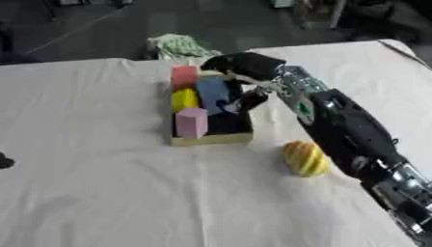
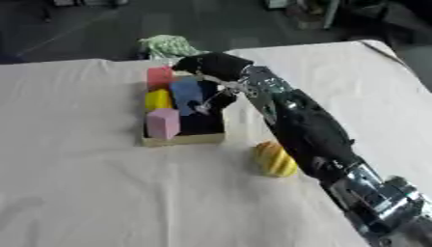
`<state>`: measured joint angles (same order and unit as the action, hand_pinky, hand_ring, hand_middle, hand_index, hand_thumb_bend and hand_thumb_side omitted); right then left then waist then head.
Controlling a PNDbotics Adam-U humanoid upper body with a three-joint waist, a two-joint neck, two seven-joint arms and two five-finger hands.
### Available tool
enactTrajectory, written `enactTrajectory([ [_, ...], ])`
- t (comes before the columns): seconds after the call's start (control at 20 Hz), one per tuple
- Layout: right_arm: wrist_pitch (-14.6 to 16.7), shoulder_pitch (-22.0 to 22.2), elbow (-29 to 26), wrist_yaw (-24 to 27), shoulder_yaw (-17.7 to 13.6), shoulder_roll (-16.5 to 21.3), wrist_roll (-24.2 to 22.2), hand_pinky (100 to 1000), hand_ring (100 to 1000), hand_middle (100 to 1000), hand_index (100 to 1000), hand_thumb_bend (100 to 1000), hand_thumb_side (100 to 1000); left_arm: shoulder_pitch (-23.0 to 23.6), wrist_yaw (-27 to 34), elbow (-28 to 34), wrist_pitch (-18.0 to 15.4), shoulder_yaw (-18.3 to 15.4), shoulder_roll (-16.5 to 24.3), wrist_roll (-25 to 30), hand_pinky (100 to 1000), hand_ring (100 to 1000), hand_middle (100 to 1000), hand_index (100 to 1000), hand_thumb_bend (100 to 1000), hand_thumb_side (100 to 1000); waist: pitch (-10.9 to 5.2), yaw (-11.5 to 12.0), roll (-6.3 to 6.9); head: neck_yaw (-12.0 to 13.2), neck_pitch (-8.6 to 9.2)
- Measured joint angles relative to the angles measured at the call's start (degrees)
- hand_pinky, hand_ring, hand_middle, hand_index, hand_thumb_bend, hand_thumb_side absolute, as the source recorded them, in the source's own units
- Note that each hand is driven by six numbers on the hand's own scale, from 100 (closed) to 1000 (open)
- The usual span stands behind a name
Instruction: Pick up objects on the table and place them in the box.
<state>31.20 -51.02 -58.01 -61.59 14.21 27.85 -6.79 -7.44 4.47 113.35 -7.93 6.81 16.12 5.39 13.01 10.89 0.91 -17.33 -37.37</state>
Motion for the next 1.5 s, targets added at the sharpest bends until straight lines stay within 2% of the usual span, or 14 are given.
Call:
enactTrajectory([
  [0.1,0.09,0.19,-1.22,-1.88,-0.01,0.76,0.9,850,913,997,1000,362,432,0.02,-0.02,0.0,0.05,0.02,0.0,-0.05,751,640,592,800,100,555,0.0,-0.11,-0.13,0.02,0.1],
  [0.2,0.25,0.45,-2.84,-3.6,-0.13,1.55,2.11,848,906,979,1000,303,361,0.07,-0.06,0.0,0.13,0.02,0.0,-0.13,751,640,592,800,100,556,0.0,-0.36,-0.33,0.08,0.13],
  [0.25,0.41,0.83,-3.76,-4.47,-0.37,1.93,2.81,843,895,956,1000,195,274,0.17,-0.09,0.0,0.16,0.02,0.0,-0.15,751,640,592,799,100,557,0.0,-0.48,-0.38,0.14,0.13],
  [0.3,0.64,1.32,-4.81,-5.03,-0.68,2.32,3.58,840,888,944,1000,118,229,0.29,-0.15,0.0,0.18,0.02,0.0,-0.17,751,640,592,799,100,557,0.0,-0.7,-0.39,0.18,0.14],
  [0.35,0.89,2.07,-5.75,-5.2,-1.08,2.86,4.37,836,879,929,1000,100,185,0.32,-0.22,0.0,0.2,0.01,0.0,-0.2,751,640,592,799,100,557,0.0,-0.94,-0.41,0.25,0.14],
  [0.5,1.48,4.02,-7.57,-4.41,-1.84,4.33,6.62,835,876,922,1000,100,165,0.35,-0.36,0.0,0.33,0.01,0.0,-0.33,751,640,592,799,100,558,0.0,-1.13,-0.63,0.47,0.14],
  [0.55,1.59,4.29,-7.9,-3.72,-1.85,4.63,7.04,836,867,896,1000,100,111,0.35,-0.42,0.0,0.38,0.01,0.0,-0.37,753,640,592,800,100,560,0.0,-1.16,-0.67,0.55,0.14],
  [0.75,3.23,7.93,-10.95,-0.35,-0.12,7.25,9.04,844,879,906,1000,100,131,0.44,-0.83,0.0,0.49,-0.32,0.04,-0.51,753,641,592,800,100,562,0.04,-3.04,-1.44,1.4,0.2],
  [0.95,6.34,13.55,-16.25,3.22,4.45,11.07,11.88,853,894,921,1000,100,164,0.43,-1.37,0.0,0.64,-0.46,0.1,-0.69,754,641,593,802,100,564,0.45,-3.86,-1.72,2.22,0.22],
  [1.0,7.15,14.96,-17.65,4.11,5.42,11.97,12.07,855,902,928,1000,100,203,0.43,-1.51,0.0,0.64,-0.52,0.11,-0.71,754,641,593,802,100,564,0.48,-3.93,-1.73,2.38,0.23],
  [1.15,9.82,19.39,-22.14,6.83,7.4,14.49,10.88,860,914,932,1000,100,241,0.43,-1.88,0.0,0.64,-0.7,0.37,-0.82,754,642,593,802,100,565,0.61,-4.2,-1.77,2.7,0.48],
  [1.3,12.73,24.82,-27.37,9.92,7.2,16.43,8.16,860,914,928,1000,100,238,0.43,-2.05,0.0,0.67,-0.73,0.55,-1.01,754,642,594,802,100,566,0.66,-4.15,-1.88,2.82,0.63],
  [1.4,13.26,33.33,-35.08,14.26,4.74,17.83,2.97,859,913,929,1000,100,241,0.43,-2.05,0.0,0.73,-0.71,0.56,-1.01,754,642,594,802,100,566,0.58,-3.58,-2.02,2.59,0.63],
  [1.5,11.02,38.16,-43.58,20.67,1.81,19.14,-4.53,859,914,929,1000,100,254,0.42,-2.05,0.0,0.81,-0.68,0.56,-0.93,754,642,594,802,100,566,0.37,-3.5,-1.99,2.35,0.62],
])
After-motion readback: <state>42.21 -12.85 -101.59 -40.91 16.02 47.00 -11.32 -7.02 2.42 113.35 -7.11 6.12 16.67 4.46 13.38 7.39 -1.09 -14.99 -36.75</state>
